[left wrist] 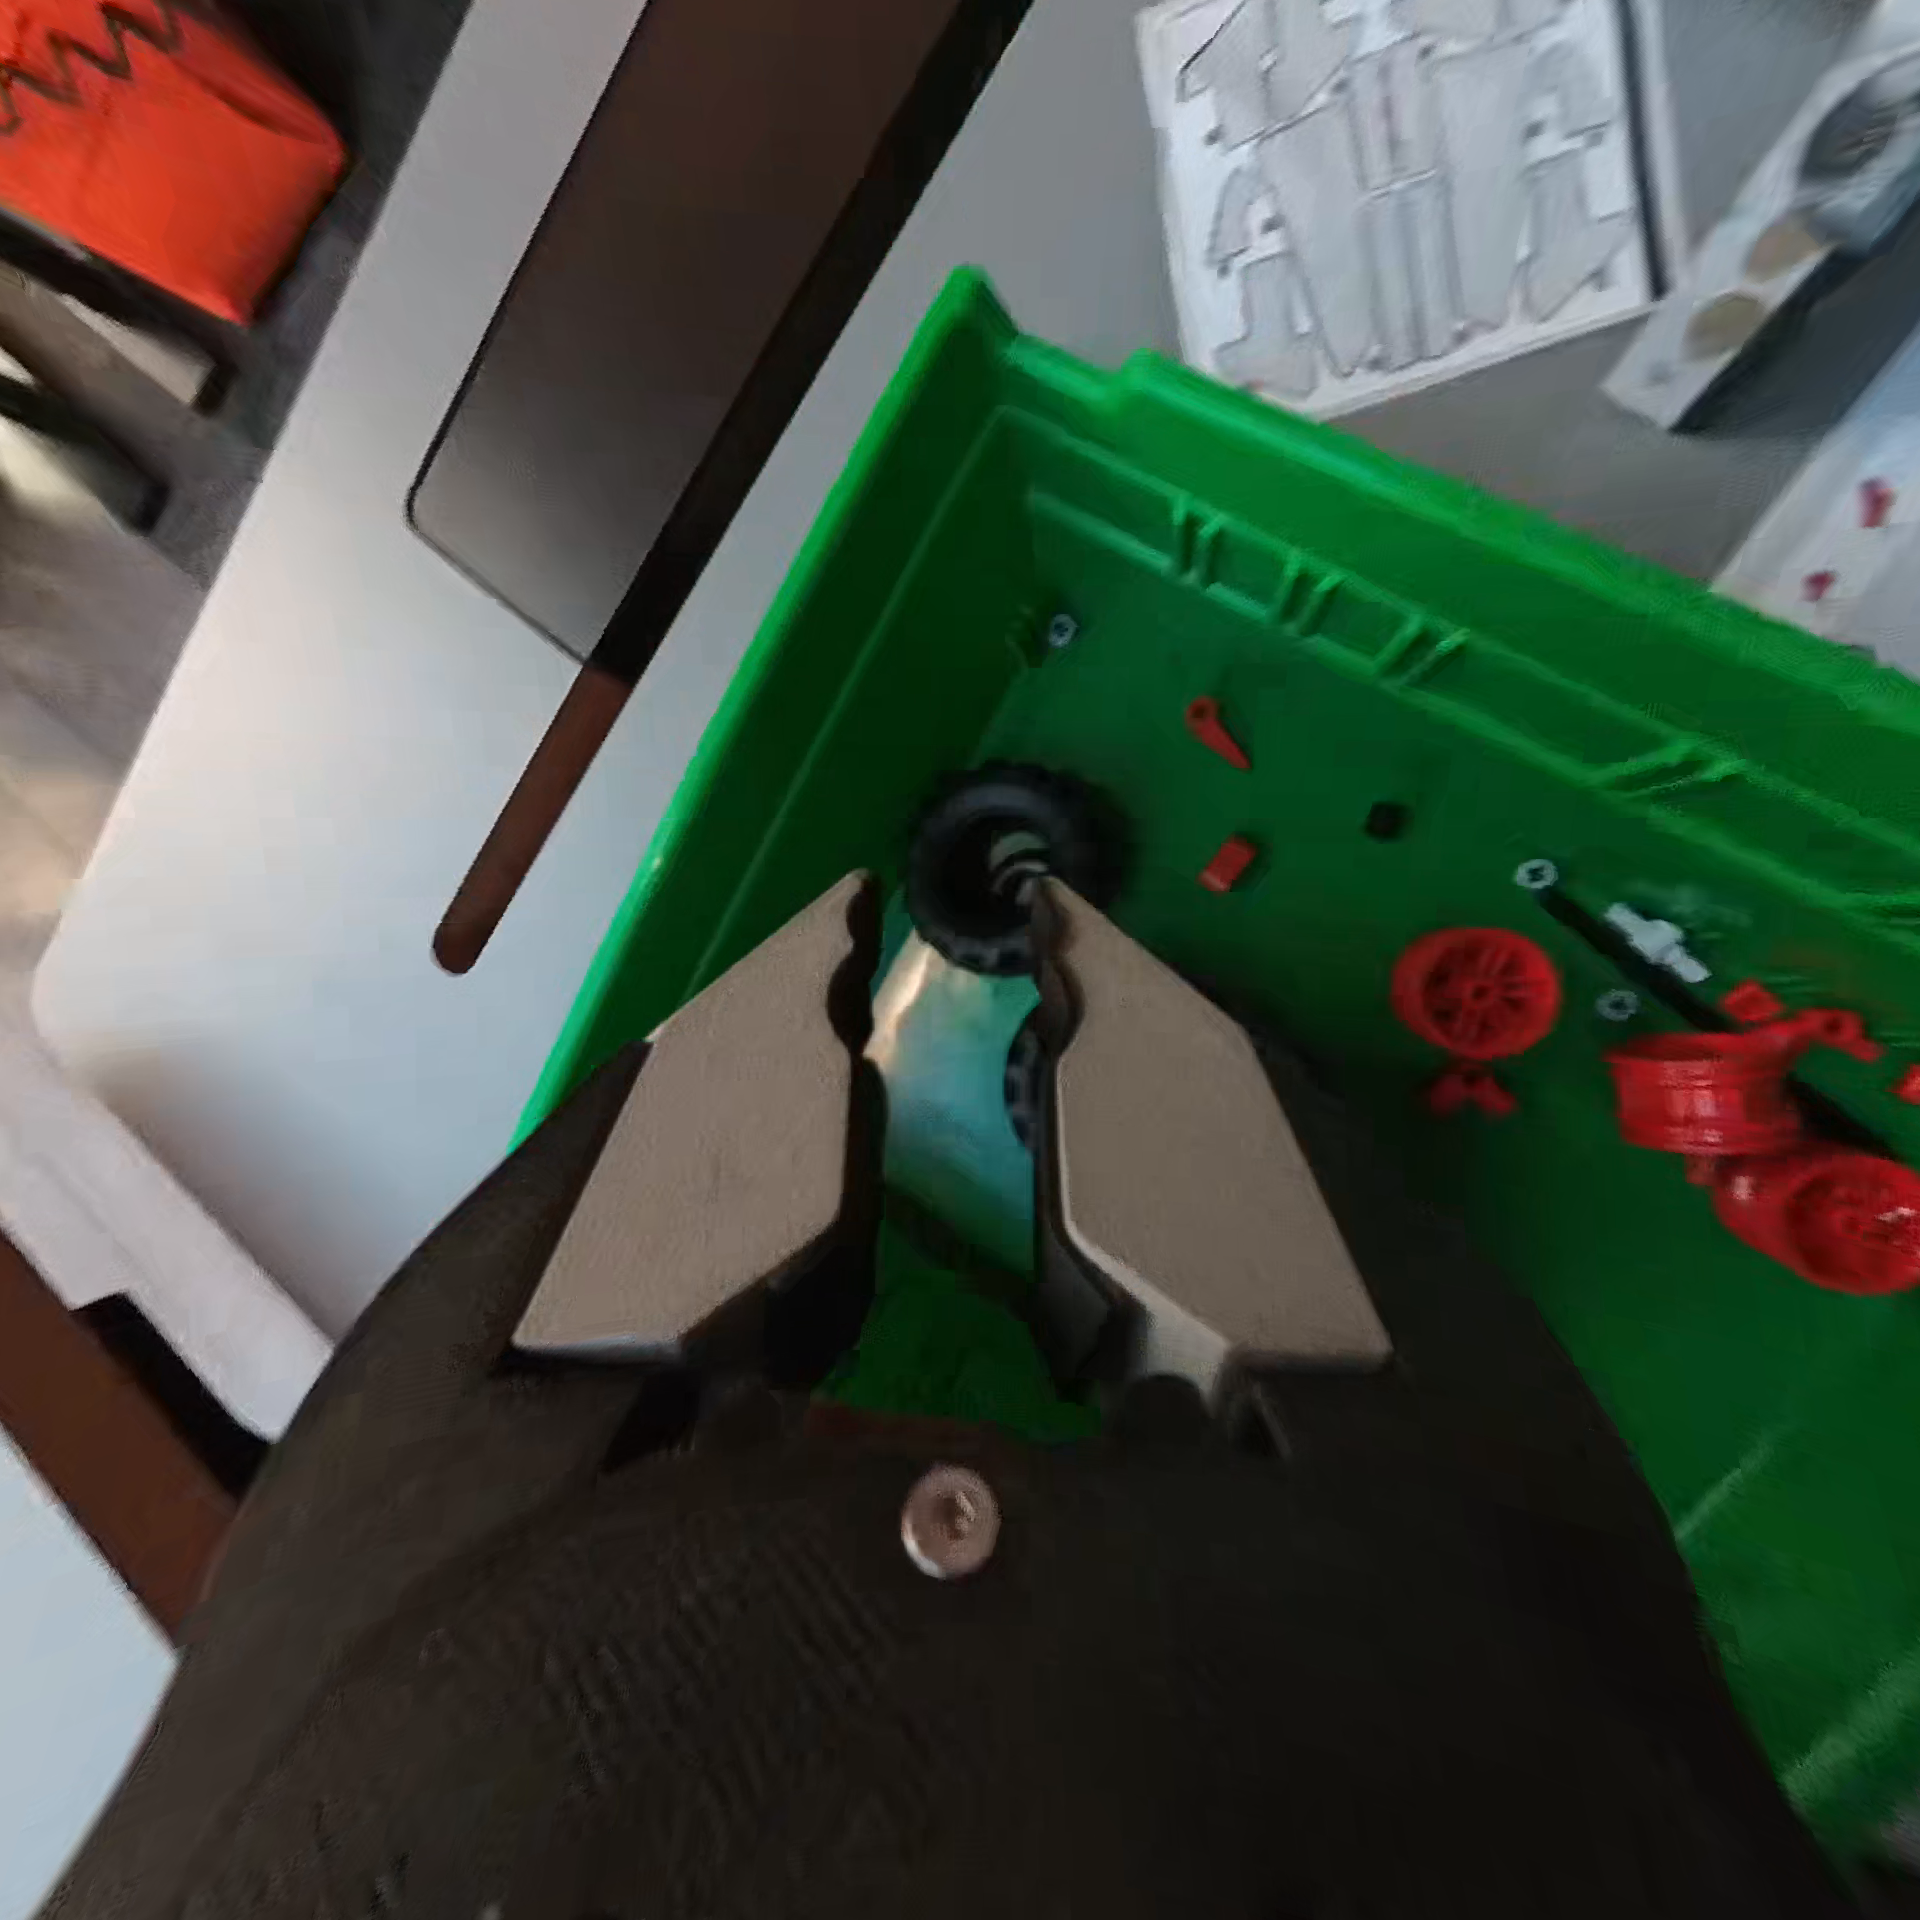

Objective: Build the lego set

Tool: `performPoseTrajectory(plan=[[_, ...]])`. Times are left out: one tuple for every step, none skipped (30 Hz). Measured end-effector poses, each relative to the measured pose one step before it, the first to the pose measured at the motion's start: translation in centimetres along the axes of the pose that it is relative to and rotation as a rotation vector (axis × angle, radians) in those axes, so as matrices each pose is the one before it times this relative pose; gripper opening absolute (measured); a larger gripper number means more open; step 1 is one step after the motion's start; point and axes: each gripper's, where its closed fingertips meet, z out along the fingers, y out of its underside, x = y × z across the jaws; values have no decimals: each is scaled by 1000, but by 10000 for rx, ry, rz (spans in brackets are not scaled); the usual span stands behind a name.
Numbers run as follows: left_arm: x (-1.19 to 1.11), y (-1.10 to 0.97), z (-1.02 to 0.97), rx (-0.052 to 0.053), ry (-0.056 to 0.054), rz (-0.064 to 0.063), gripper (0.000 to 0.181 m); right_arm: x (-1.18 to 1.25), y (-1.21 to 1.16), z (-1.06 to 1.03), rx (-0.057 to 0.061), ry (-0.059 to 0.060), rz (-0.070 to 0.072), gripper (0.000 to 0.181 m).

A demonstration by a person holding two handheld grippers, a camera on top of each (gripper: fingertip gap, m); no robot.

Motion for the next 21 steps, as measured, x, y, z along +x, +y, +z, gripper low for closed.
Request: performPoseTrajectory(plan=[[1246,-855,477,347,767,143,28,-23,-30,-27,20,-18,7,62],[340,-58,824,-140,208,145,30,-11,-26,-9,10,-22,19,62],[-394,717,1071,-658,-216,144,33,10,0,-7,2,-16,25,62],[-358,981,1169,-824,-203,165,38,-1,-2,1,-3,-13,19,62],[163,946,1161,-719,102,221,41,4,-5,-8,1,-8,10,62],[593,850,1056,-587,365,157,44,-4,-5,-6,8,-3,7,62],[742,891,552,-615,530,180,18,10,-36,-27,14,2,4,62],[115,845,217,-574,202,-130,16,-6,-29,-26,23,0,6,62],[-460,1096,-58,-649,-182,-134,16,-25,-57,-46,36,-15,6,61],[-515,892,-212,-381,-341,-62,16,-45,-67,-51,45,-27,-1,61],[-409,535,-420,-22,-303,-54,16,-54,-77,-58,47,-35,8,61],[-85,382,-593,112,-73,-230,16,-51,-81,-55,48,-44,17,60],[99,215,-714,217,45,-268,16,-19,-74,-48,43,-35,21,60],[84,148,-760,282,2,-186,16,-7,-58,-25,28,-38,31,60],[-23,339,-740,137,-91,-96,16,-32,-48,-21,20,-46,31,61],[-204,509,-694,-2,-193,-94,16,-35,-30,-17,16,-41,21,60],[-256,385,-649,67,-189,-125,16,-51,-26,-20,14,-40,14,60],[-33,270,-579,133,-4,-113,16,-61,-28,-18,19,-43,9,60],[139,262,-480,125,132,-134,16,-63,-30,-38,20,-39,8,60],[179,208,-392,118,141,-171,16,-81,-46,-41,31,-40,1,60],[109,149,-290,142,66,-184,16,-74,-61,-53,46,-36,-7,60]])
